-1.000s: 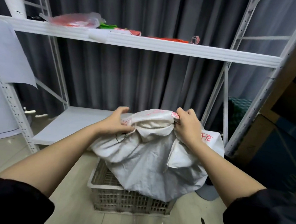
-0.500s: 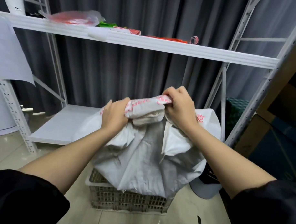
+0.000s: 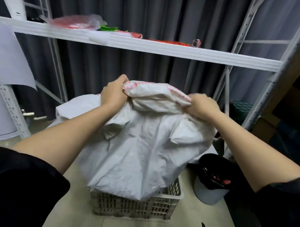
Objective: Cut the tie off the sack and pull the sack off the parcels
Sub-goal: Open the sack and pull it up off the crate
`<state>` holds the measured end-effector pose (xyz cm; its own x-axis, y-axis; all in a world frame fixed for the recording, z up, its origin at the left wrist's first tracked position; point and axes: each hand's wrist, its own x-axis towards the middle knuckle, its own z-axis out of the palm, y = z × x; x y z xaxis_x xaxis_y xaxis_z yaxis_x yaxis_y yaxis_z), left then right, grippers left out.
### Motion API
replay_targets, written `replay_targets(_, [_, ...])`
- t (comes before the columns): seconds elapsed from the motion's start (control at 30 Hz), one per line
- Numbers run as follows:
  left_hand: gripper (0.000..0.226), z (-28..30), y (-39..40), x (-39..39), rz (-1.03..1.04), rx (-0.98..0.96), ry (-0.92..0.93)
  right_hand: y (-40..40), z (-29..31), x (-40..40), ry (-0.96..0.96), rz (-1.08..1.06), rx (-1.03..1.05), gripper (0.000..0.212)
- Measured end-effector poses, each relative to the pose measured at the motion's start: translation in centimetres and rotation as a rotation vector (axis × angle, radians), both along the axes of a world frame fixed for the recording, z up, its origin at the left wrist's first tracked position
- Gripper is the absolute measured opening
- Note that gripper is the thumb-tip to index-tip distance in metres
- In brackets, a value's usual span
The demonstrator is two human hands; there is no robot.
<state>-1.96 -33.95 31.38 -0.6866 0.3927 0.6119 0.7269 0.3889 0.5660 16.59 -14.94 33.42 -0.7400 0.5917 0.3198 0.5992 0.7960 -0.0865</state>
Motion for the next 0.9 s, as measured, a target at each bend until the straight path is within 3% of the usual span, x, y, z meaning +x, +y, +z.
replay_targets(0.1, [0.024, 0.8, -0.3, -0.4, 0.045, 0.238, 0.072, 0.3, 0.8, -0.4, 0.347, -0.008, 0.448, 0.016])
replay_targets(0.13, [0.027, 0.9, -0.2, -0.3, 0.045, 0.220, 0.087, 0.3, 1.1, -0.8, 0.354, -0.031, 0.461, 0.020])
replay_targets(0.23, [0.016, 0.9, 0.1, -1.0, -0.012, -0.142, 0.030, 0.9, 0.9, -1.0, 0.101, -0.015, 0.344, 0.021])
replay_targets(0.27, [0.014, 1.0, 0.0, -1.3, -0.017, -0.175, 0.026, 1.2, 0.5, -0.8, 0.099, -0.020, 0.374, 0.019])
replay_targets(0.37, [0.028, 0.3, -0.1, -0.8, 0.047, -0.009, 0.132, 0.9, -0.4, -0.5, 0.299, -0.101, 0.455, 0.022])
replay_targets(0.5, [0.023, 0.4, 0.3, -0.6, 0.020, -0.114, 0.084, 1.3, 0.6, -0.8, 0.256, -0.045, 0.438, 0.022])
replay_targets(0.6, [0.030, 1.2, 0.5, -0.3, 0.068, 0.094, 0.204, 1.5, 0.7, -0.4, 0.497, -0.139, 0.552, 0.029])
replay_targets(0.73, [0.035, 0.4, 1.0, 0.0, 0.060, -0.064, 0.203, 2.0, -1.1, -0.6, 0.465, -0.071, 0.526, 0.029])
replay_targets(0.9, [0.038, -1.3, -0.1, 1.0, -0.076, -0.053, 0.258, 2.2, -2.9, 0.2, 0.601, -0.040, 0.561, 0.028])
